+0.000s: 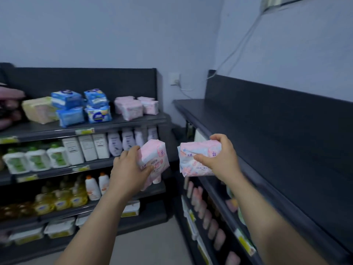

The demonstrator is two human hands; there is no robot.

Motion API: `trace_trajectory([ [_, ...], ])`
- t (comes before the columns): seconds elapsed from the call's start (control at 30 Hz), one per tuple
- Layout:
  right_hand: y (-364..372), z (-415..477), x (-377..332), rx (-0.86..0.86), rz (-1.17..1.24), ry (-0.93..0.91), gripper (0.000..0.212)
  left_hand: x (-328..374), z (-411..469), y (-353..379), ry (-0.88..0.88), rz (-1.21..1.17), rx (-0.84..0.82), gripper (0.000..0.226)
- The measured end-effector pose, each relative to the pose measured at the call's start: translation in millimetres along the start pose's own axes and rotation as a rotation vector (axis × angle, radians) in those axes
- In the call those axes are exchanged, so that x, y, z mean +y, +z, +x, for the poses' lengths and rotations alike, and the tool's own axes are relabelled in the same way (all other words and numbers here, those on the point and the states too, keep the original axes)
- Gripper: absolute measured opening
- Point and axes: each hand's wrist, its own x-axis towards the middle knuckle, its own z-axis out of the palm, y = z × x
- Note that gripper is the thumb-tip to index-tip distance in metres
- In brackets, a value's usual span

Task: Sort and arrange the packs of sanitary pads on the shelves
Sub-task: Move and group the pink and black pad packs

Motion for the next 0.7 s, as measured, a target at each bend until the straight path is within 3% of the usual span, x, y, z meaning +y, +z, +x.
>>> trace_trajectory([
  [0.33,101.2,152.5,13.8,-0.162,0.053,-0.118,0.064,-34.9,131.5,19.8,-0.161,0.091,0.152,0.065],
  [0.7,221.5,287.9,41.2,-0.212,0.053,-0.160,0.058,-88.6,264.9,55.8,-0.315,0.167,0.246,0.063],
])
